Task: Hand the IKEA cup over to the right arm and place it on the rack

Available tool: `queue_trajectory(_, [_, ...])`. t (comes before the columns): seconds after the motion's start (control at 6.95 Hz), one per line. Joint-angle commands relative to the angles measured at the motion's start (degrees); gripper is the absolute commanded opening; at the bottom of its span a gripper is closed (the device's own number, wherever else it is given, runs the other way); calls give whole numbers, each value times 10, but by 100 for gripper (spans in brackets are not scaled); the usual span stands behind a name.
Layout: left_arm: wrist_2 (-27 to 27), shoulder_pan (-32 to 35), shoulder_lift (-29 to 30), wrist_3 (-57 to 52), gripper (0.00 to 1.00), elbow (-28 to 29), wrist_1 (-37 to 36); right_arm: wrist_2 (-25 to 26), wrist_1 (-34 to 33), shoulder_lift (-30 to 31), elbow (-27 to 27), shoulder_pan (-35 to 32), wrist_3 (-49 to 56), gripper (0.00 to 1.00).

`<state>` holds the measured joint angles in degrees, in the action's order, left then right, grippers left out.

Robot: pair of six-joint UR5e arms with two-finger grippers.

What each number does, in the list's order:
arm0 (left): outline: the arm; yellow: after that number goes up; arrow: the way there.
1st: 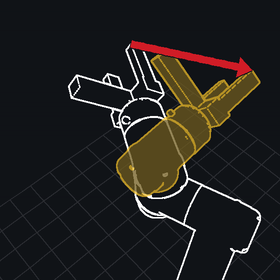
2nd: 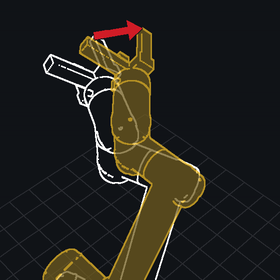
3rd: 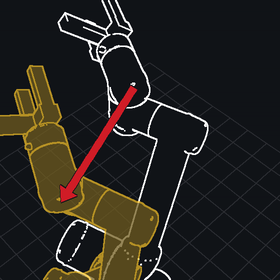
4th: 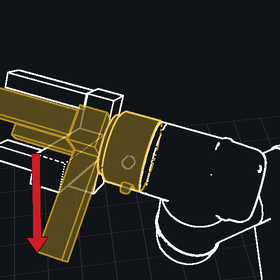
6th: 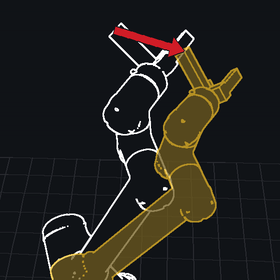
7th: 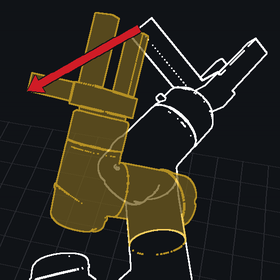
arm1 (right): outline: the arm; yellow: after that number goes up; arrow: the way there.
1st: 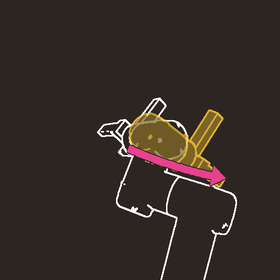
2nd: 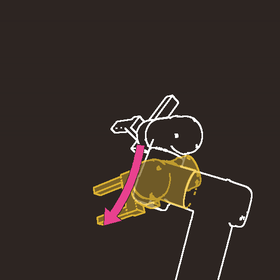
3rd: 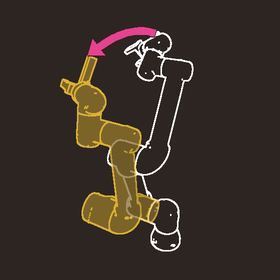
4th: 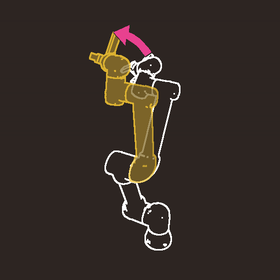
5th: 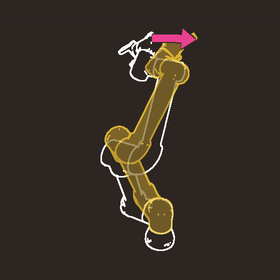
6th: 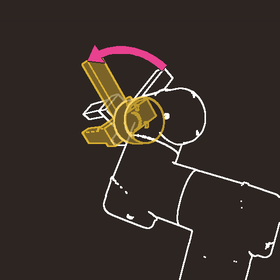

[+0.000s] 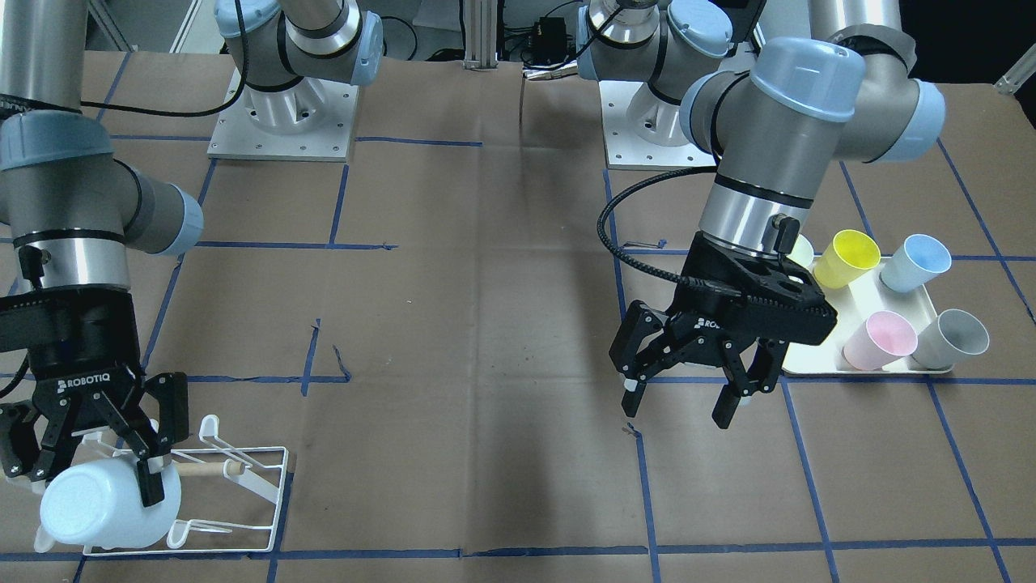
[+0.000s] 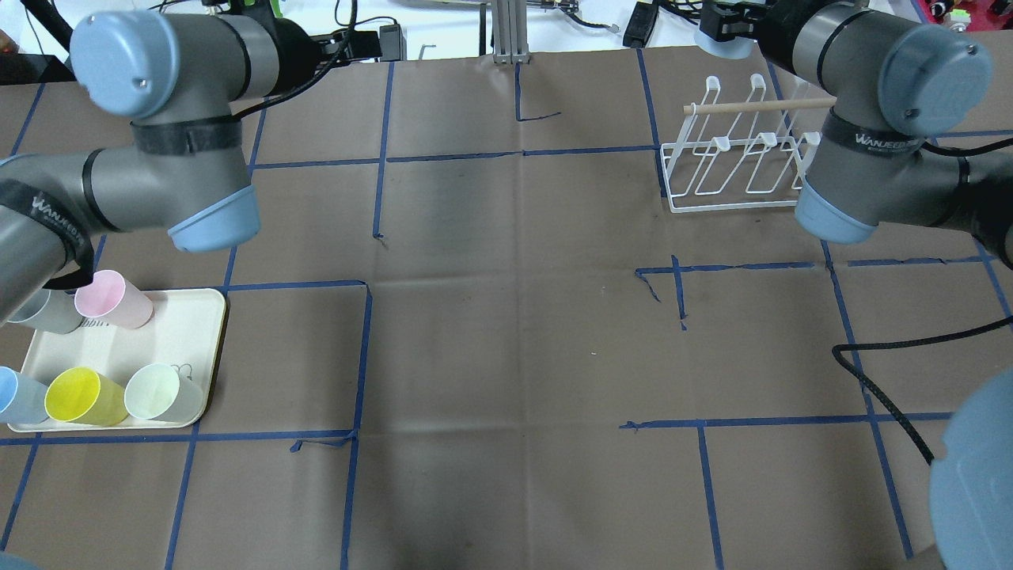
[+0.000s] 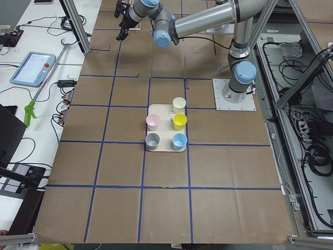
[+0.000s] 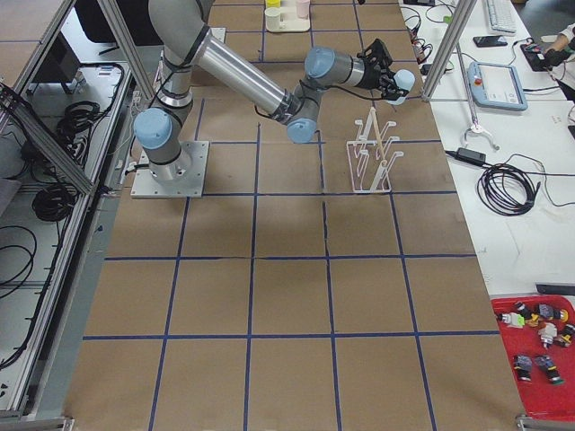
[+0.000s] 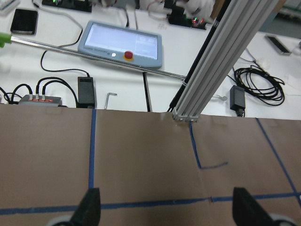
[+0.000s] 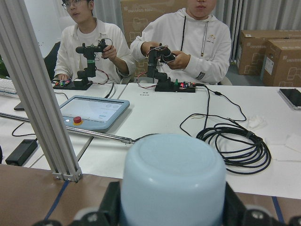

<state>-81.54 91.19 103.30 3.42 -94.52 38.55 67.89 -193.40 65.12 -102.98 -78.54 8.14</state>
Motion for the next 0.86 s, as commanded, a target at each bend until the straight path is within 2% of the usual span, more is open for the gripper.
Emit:
queue_trajectory(0.0, [-55,12,-36,0,99,45,275,4,-36,-42,9,1,32,37])
queue_trajectory(0.29, [-73,3,-82,-1,99,47,434,6,-37,-61,5,1,35,38])
queue_trajectory(0.43, [-74,3,-98,-8,99,50,464,6,-37,-64,5,1,35,38])
queue_trajectory(0.72, [-76,-14,-104,-33,99,49,470,6,-37,-78,6,1,35,38])
